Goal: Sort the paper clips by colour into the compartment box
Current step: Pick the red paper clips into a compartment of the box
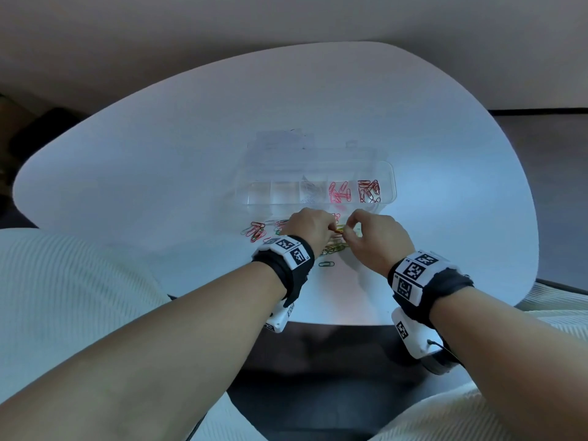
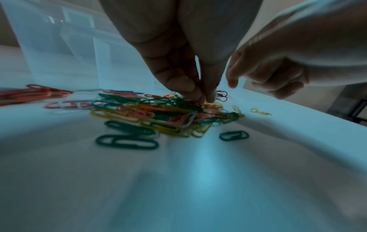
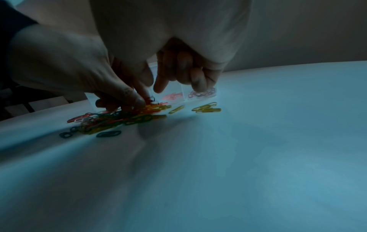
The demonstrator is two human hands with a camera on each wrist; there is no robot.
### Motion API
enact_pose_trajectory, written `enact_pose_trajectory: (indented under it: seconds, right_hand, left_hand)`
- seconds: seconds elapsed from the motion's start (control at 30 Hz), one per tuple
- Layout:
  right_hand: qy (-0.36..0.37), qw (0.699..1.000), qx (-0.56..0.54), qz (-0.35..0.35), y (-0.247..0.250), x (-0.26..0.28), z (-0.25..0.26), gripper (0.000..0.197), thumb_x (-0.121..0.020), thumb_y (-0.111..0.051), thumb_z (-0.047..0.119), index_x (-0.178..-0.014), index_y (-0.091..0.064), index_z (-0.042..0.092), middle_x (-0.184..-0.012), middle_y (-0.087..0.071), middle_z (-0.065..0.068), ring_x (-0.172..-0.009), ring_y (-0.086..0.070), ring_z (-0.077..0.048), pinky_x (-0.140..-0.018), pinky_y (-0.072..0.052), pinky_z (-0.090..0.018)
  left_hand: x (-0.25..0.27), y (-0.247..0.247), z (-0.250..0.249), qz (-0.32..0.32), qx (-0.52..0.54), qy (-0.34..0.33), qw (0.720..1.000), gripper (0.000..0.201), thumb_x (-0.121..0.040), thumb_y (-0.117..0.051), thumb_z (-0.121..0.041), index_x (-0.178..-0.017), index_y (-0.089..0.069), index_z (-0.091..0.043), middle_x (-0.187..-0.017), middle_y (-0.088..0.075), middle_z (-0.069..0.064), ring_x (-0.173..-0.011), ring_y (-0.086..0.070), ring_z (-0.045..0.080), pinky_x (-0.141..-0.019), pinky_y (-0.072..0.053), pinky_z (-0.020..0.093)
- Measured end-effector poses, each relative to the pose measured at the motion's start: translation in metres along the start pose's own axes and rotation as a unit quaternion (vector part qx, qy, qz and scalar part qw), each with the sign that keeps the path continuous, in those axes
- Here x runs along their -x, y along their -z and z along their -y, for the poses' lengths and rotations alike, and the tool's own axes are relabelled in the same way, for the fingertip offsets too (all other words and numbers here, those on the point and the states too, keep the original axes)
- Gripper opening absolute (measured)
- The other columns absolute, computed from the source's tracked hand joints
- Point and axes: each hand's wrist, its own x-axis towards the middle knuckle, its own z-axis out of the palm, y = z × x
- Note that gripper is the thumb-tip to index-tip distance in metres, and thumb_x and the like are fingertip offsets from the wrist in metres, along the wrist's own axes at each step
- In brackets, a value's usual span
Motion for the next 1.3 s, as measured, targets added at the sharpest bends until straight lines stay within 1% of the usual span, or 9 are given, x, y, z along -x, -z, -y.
enact_pose_trajectory:
  seconds: [0.13, 0.23, 0.4, 0.5, 0.6, 0.73, 1.07, 1.2, 1.3]
  right_hand:
    - [0.019, 0.998, 0.051, 0.02, -0.01, -0.006, 0.0, 0.026, -0.091, -0.056, 0.046, -0.112, -0.064, 0.033, -0.101, -0.07, -0.003, -0.091, -0.064, -0.026, -0.067, -0.045, -0.028]
    - [0.017, 0.998, 0.053, 0.026, -0.011, -0.011, 0.001, 0.025, -0.09, -0.057, 0.045, -0.112, -0.066, 0.036, -0.11, -0.069, -0.001, -0.095, -0.064, -0.025, -0.073, -0.047, -0.029]
    - [0.039, 0.998, 0.047, 0.006, -0.011, -0.011, 0.006, 0.022, -0.09, -0.058, 0.045, -0.105, -0.068, 0.035, -0.091, -0.068, -0.002, -0.088, -0.064, -0.027, -0.068, -0.046, -0.03]
    - [0.076, 0.996, 0.037, 0.029, -0.011, -0.005, 0.011, 0.016, -0.088, -0.061, 0.042, -0.098, -0.07, 0.033, -0.075, -0.057, 0.002, -0.08, -0.062, -0.025, -0.063, -0.043, -0.028]
    - [0.096, 0.99, 0.07, 0.076, -0.013, 0.002, 0.016, 0.019, -0.086, -0.062, 0.048, -0.1, -0.069, 0.037, -0.086, -0.064, -0.001, -0.084, -0.063, -0.025, -0.065, -0.046, -0.029]
    - [0.098, 0.986, 0.112, 0.077, -0.018, 0.004, 0.021, 0.022, -0.086, -0.062, 0.049, -0.104, -0.069, 0.038, -0.098, -0.069, -0.005, -0.087, -0.064, -0.029, -0.066, -0.047, -0.03]
    - [0.058, 0.988, 0.131, 0.062, -0.016, -0.001, 0.031, 0.021, -0.085, -0.063, 0.033, -0.104, -0.071, 0.037, -0.101, -0.071, -0.006, -0.088, -0.065, -0.031, -0.074, -0.055, -0.036]
    - [0.037, 0.984, 0.161, 0.063, -0.018, -0.003, 0.034, 0.022, -0.088, -0.058, 0.027, -0.106, -0.068, 0.03, -0.099, -0.067, -0.008, -0.084, -0.063, -0.031, -0.067, -0.049, -0.031]
    - [0.023, 0.984, 0.157, 0.077, -0.019, -0.003, 0.037, 0.017, -0.086, -0.059, 0.029, -0.1, -0.066, 0.024, -0.096, -0.065, -0.008, -0.081, -0.061, -0.029, -0.067, -0.048, -0.031]
  left_hand:
    - [0.008, 0.01, 0.007, -0.027, 0.057, 0.036, 0.997, 0.015, -0.087, -0.067, -0.029, -0.095, -0.076, -0.018, -0.094, -0.071, 0.005, -0.088, -0.065, 0.023, -0.078, -0.051, 0.027]
    - [0.017, 0.018, 0.015, -0.036, 0.091, 0.056, 0.994, 0.012, -0.086, -0.069, -0.028, -0.089, -0.075, -0.018, -0.089, -0.071, 0.003, -0.083, -0.065, 0.019, -0.071, -0.047, 0.024]
    - [0.035, 0.033, 0.024, -0.02, 0.132, 0.057, 0.989, 0.009, -0.085, -0.07, -0.024, -0.085, -0.073, -0.016, -0.083, -0.07, 0.003, -0.081, -0.066, 0.021, -0.076, -0.053, 0.03]
    - [0.048, 0.054, 0.025, 0.017, 0.102, 0.032, 0.994, 0.011, -0.088, -0.067, -0.025, -0.089, -0.072, -0.016, -0.082, -0.07, 0.0, -0.08, -0.065, 0.017, -0.08, -0.053, 0.031]
    - [0.063, 0.083, 0.027, 0.013, 0.081, 0.004, 0.997, 0.012, -0.09, -0.063, -0.025, -0.087, -0.071, -0.017, -0.074, -0.065, -0.007, -0.069, -0.06, 0.008, -0.067, -0.047, 0.023]
    - [0.072, 0.102, 0.039, -0.009, 0.083, -0.004, 0.996, 0.013, -0.092, -0.061, -0.023, -0.081, -0.067, -0.019, -0.063, -0.058, -0.013, -0.058, -0.052, -0.001, -0.055, -0.036, 0.015]
    - [0.054, 0.091, 0.057, 0.074, 0.023, 0.003, 0.997, 0.015, -0.09, -0.065, -0.025, -0.093, -0.071, -0.012, -0.082, -0.07, 0.002, -0.071, -0.062, 0.014, -0.068, -0.047, 0.026]
    - [0.05, 0.084, 0.048, 0.091, 0.007, -0.023, 0.996, 0.013, -0.09, -0.065, -0.027, -0.091, -0.07, -0.015, -0.074, -0.065, -0.005, -0.073, -0.061, 0.014, -0.069, -0.044, 0.026]
    - [0.048, 0.078, 0.039, 0.091, -0.005, -0.045, 0.995, 0.013, -0.09, -0.064, -0.026, -0.094, -0.07, -0.016, -0.081, -0.064, -0.004, -0.078, -0.06, 0.015, -0.07, -0.042, 0.025]
